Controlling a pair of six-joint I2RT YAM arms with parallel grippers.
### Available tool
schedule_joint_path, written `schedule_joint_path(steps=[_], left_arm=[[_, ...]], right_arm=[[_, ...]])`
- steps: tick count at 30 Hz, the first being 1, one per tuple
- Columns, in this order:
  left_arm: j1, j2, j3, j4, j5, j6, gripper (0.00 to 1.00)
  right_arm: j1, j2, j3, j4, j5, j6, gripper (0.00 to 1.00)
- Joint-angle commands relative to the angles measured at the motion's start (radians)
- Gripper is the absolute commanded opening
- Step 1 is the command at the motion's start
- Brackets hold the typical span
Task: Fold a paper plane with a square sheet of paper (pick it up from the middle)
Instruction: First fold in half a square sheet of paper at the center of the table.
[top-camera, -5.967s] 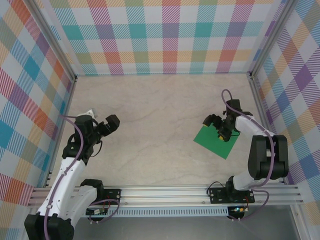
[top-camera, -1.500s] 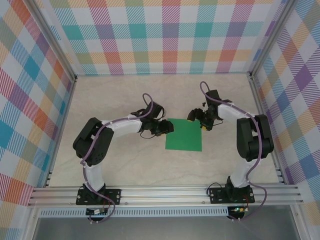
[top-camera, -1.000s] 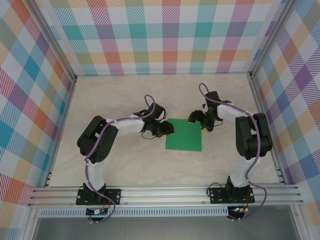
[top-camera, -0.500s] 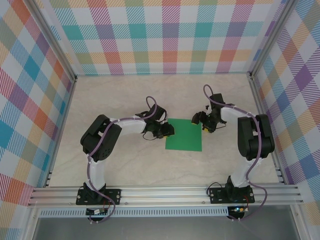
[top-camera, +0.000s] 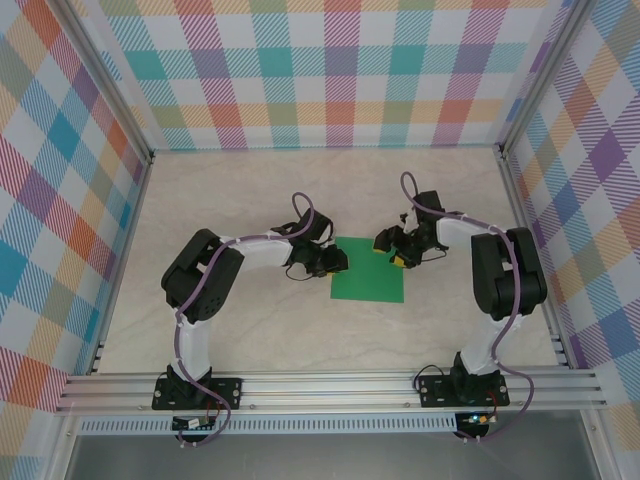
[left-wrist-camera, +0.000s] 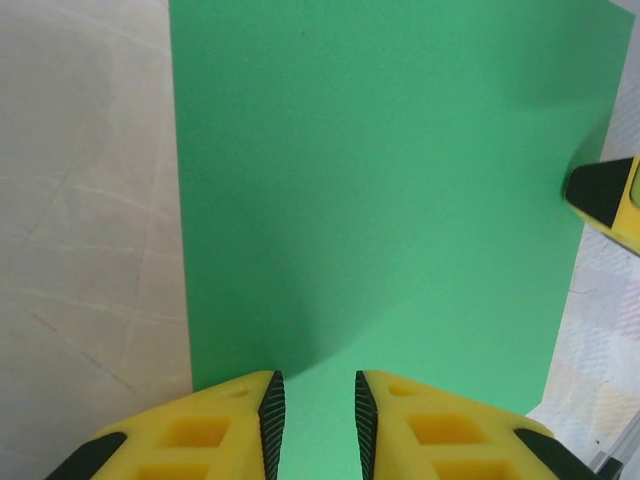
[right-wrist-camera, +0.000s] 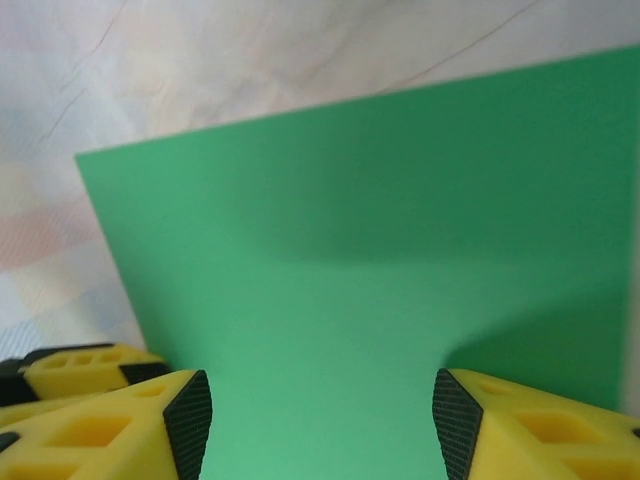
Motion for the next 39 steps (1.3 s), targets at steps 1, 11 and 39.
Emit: schedule_joint_path(steps=[1,11,39], left_arm=[[-0.012,0.034,0.014,-0.048,-0.008,0.018,0.28],[-0.011,0.033,0.024,-0.071,-0.011,0.035,0.28],[-0.016,0.037,0.035,-0.076,0.003,0.035,0.28]], right_arm=[[-0.001,0.005,-0.003,0.011,-0.044,-0.014,0.63],[-0.027,0.003,0.132,-0.128,0.243,-0.08,0.65],[0.027,0.033,0.074,-0.078,0.081,-0.046,0.59]])
